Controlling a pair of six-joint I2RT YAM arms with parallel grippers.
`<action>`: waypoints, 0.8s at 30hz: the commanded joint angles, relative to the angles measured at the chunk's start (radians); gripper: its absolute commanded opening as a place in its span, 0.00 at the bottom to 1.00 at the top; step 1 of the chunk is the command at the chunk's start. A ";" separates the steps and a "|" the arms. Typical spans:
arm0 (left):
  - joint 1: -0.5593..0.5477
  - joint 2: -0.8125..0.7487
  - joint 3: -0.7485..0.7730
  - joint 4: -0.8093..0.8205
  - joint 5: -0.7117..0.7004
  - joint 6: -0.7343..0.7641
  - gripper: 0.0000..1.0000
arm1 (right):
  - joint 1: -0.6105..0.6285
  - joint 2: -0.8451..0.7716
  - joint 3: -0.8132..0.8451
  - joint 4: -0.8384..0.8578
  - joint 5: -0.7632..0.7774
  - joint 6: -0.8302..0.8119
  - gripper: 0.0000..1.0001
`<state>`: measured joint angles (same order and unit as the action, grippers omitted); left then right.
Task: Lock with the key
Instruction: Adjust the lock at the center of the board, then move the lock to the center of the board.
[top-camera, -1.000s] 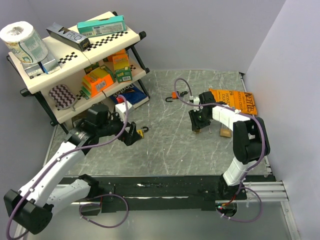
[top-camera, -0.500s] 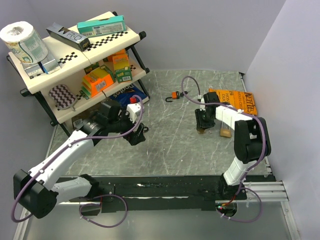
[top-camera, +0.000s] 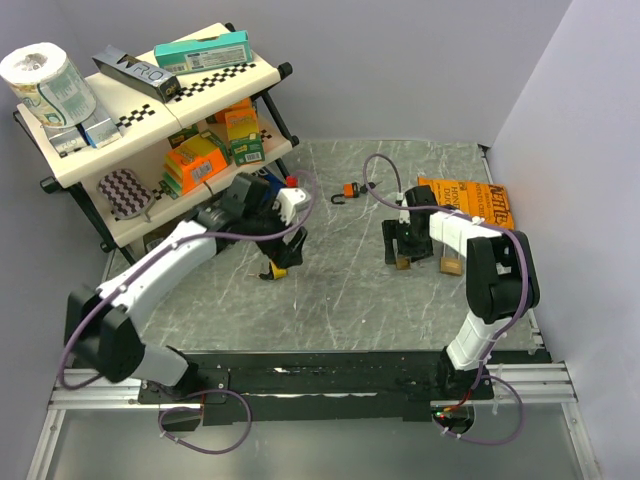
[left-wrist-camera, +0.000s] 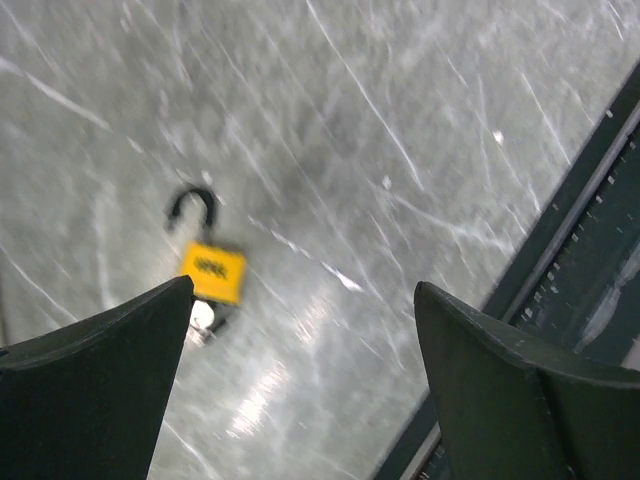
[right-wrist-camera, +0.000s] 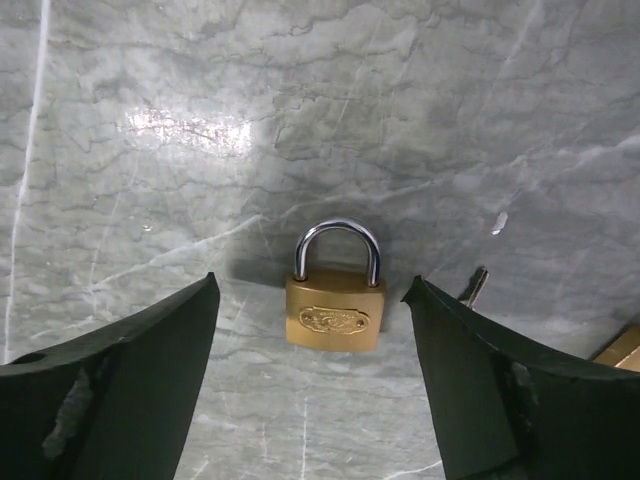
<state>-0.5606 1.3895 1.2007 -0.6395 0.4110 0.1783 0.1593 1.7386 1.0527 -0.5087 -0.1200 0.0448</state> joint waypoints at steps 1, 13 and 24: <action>0.001 0.089 0.138 -0.040 0.018 0.085 0.96 | -0.006 -0.037 0.006 -0.013 -0.012 0.020 0.87; 0.021 0.662 0.748 -0.028 0.022 0.161 0.96 | 0.000 -0.348 -0.048 0.070 -0.076 -0.022 0.99; 0.039 0.977 0.962 0.227 -0.129 -0.089 0.88 | -0.023 -0.435 -0.065 0.084 -0.059 -0.031 1.00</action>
<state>-0.5316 2.3337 2.1174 -0.5541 0.3401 0.1944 0.1535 1.3205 0.9916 -0.4492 -0.1783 0.0135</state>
